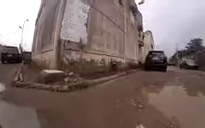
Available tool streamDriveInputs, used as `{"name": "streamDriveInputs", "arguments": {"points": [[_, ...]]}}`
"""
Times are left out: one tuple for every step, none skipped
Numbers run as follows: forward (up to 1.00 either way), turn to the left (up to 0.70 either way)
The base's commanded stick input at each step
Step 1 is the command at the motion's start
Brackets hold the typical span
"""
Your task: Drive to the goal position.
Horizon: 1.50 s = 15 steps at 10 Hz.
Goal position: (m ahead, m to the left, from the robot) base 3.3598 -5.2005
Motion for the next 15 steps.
{"name": "streamDriveInputs", "arguments": {"points": [[0.50, 0.00], [0.50, 0.00], [0.50, 0.00], [0.50, 0.00], [0.50, 0.00], [0.50, 0.00], [0.50, 0.00], [0.50, 0.00], [0.50, 0.00], [0.50, 0.00], [0.50, 0.00], [0.50, 0.00], [0.50, 0.00], [0.50, 0.00], [0.50, -0.10]]}}
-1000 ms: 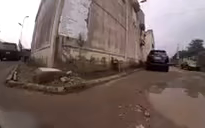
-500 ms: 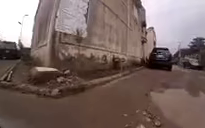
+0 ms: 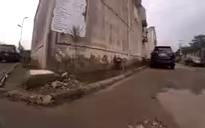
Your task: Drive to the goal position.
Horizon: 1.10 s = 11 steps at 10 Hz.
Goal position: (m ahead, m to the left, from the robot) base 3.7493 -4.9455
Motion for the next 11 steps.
{"name": "streamDriveInputs", "arguments": {"points": [[0.50, -0.41], [0.50, -0.50], [0.50, -0.50], [0.50, -0.50], [0.50, -0.11], [0.50, -0.28], [0.50, -0.44], [0.50, -0.50], [0.50, -0.50], [0.50, -0.50], [0.50, -0.50]]}}
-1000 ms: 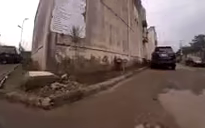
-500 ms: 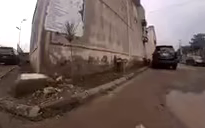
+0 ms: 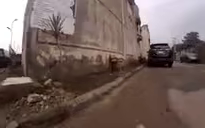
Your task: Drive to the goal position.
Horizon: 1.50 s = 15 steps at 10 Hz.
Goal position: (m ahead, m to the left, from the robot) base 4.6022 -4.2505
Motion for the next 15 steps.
{"name": "streamDriveInputs", "arguments": {"points": [[0.50, -0.50], [0.50, -0.50], [0.50, -0.50], [0.50, -0.50], [0.50, -0.50], [0.50, -0.50], [0.50, -0.50], [0.50, -0.50], [0.50, -0.50], [0.50, -0.50], [0.50, -0.50], [0.50, -0.50], [0.50, -0.50], [0.50, -0.34], [0.50, -0.03]]}}
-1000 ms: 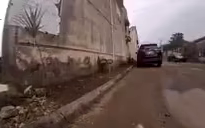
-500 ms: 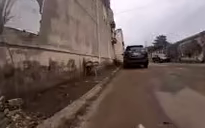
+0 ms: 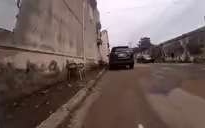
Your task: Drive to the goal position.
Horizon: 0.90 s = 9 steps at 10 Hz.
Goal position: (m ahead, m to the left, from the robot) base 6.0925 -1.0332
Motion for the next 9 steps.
{"name": "streamDriveInputs", "arguments": {"points": [[0.50, 0.00], [0.50, 0.00], [0.50, 0.00], [0.50, 0.00], [0.50, 0.00], [0.50, 0.00], [0.19, 0.00], [0.00, 0.00], [0.00, 0.00]]}}
